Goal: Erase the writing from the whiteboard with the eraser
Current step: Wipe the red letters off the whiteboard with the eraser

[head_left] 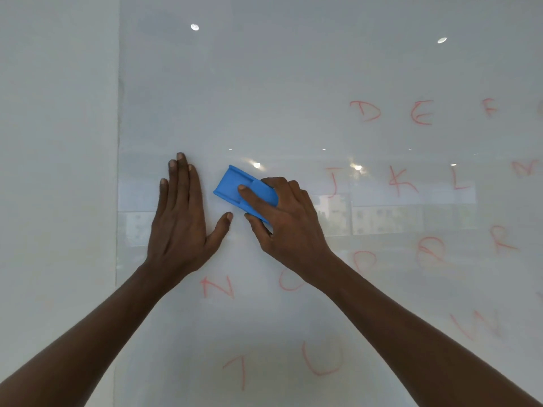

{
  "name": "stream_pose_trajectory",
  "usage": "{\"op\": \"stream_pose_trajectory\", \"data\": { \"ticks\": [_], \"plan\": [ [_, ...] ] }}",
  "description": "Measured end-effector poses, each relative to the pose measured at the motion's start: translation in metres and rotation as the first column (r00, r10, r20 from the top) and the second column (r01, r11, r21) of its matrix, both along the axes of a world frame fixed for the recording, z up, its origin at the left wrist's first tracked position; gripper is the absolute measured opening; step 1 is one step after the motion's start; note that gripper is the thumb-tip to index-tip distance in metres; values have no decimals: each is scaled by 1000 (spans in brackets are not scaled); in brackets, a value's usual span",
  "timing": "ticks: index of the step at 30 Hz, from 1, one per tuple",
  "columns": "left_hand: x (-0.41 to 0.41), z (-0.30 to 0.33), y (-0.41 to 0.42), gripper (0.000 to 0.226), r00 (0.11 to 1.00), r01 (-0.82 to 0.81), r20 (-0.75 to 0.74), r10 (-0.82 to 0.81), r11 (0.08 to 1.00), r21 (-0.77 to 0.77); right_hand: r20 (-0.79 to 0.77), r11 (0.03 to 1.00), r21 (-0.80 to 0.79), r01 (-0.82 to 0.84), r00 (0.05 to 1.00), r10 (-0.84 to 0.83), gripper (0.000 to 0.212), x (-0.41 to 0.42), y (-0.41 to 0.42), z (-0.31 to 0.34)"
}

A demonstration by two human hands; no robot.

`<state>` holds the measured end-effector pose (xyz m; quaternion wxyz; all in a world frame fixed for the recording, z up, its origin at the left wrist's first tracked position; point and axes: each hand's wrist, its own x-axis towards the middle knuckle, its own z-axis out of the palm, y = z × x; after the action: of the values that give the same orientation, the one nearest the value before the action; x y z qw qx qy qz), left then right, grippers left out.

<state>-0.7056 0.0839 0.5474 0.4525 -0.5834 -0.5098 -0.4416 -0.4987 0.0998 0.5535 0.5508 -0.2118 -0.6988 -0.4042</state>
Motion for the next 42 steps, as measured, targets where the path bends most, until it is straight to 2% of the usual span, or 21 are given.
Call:
{"op": "stream_pose_trajectory", "data": {
  "ticks": [6,10,15,29,38,42],
  "plan": [
    [47,21,13,90,998,54,-22,-53,997,49,-75,999,-8,-41,996,41,46,39,11,9],
    [52,21,17,91,999,30,-39,-27,998,63,-161,996,27,-82,983,86,44,84,22,22],
    [50,21,16,93,999,0,-39,2,998,57,-181,998,40,-43,982,49,43,131,35,43],
    [52,19,13,93,998,-38,-39,40,998,54,-334,998,-28,-61,941,49,46,190,47,155],
    [52,18,14,92,998,-42,-38,45,997,70,-421,999,-14,-42,907,32,44,176,52,150],
    [51,18,15,92,998,-42,-35,45,996,75,-352,1000,29,5,936,5,42,147,47,111]
  ]
}}
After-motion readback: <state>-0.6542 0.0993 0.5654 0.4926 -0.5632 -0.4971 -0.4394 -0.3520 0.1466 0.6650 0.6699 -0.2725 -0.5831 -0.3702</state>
